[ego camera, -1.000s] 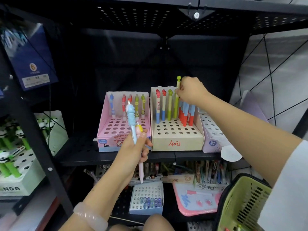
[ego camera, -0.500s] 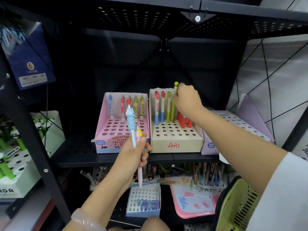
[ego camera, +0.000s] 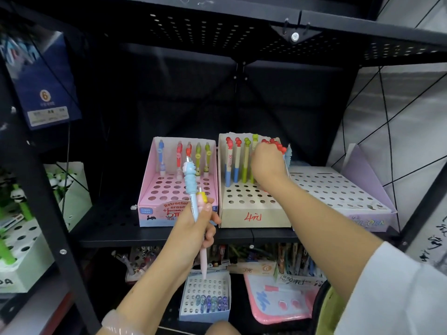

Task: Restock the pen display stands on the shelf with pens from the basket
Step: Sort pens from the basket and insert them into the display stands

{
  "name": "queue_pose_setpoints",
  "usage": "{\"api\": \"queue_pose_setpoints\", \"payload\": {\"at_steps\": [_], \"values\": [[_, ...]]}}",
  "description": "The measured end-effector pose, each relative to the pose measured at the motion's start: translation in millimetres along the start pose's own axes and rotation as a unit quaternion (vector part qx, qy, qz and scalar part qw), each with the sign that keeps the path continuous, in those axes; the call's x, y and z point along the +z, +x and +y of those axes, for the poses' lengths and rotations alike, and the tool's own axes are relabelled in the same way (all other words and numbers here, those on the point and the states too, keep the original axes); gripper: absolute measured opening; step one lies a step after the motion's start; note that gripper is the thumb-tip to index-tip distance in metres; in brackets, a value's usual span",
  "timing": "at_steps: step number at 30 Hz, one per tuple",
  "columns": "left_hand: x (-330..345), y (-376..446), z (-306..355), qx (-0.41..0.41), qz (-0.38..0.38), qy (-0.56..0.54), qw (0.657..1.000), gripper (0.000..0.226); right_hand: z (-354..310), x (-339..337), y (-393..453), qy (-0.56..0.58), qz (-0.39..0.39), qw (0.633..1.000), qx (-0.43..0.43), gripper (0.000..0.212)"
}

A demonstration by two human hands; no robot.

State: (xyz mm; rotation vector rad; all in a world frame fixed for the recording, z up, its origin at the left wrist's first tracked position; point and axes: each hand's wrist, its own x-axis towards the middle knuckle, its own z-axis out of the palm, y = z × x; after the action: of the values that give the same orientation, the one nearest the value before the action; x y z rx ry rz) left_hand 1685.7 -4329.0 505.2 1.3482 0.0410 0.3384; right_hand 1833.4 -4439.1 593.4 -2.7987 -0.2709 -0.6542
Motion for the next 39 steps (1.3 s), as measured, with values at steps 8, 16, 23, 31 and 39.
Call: {"api": "queue_pose_setpoints", "payload": {"at_steps": [8,16,23,31,39], "values": [[-1.6,-2.5,-1.7,-0.003,-0.003,-0.01,1.0,0.016,3.3,29.3,-17.5,0.059,-0.032,0.996,0.054,0.024],[-6.1,-2.0,-1.6,-0.003,0.0,-0.007,1.0,0.016,10.0,6.4,-17.9,0.08,0.125,0.983,-0.109,0.064],[2.1,-6.2,0.0,-0.006,-0.007,0.0,1.0,0.017,14.8,-7.6,-8.6,-0.026,0.051,0.996,-0.068,0.066],[3.1,-10.1,3.0,-0.008,-0.004,0.013,1.0,0.018,10.8,-20.0,-16.3,-0.076,0.015,0.995,-0.058,0.042],[3.5,-8.5,1.6,-0.016,-0.002,0.018,1.0,0.015,28.1,-0.2,-17.0,-0.034,0.036,0.997,-0.064,0.069]]}}
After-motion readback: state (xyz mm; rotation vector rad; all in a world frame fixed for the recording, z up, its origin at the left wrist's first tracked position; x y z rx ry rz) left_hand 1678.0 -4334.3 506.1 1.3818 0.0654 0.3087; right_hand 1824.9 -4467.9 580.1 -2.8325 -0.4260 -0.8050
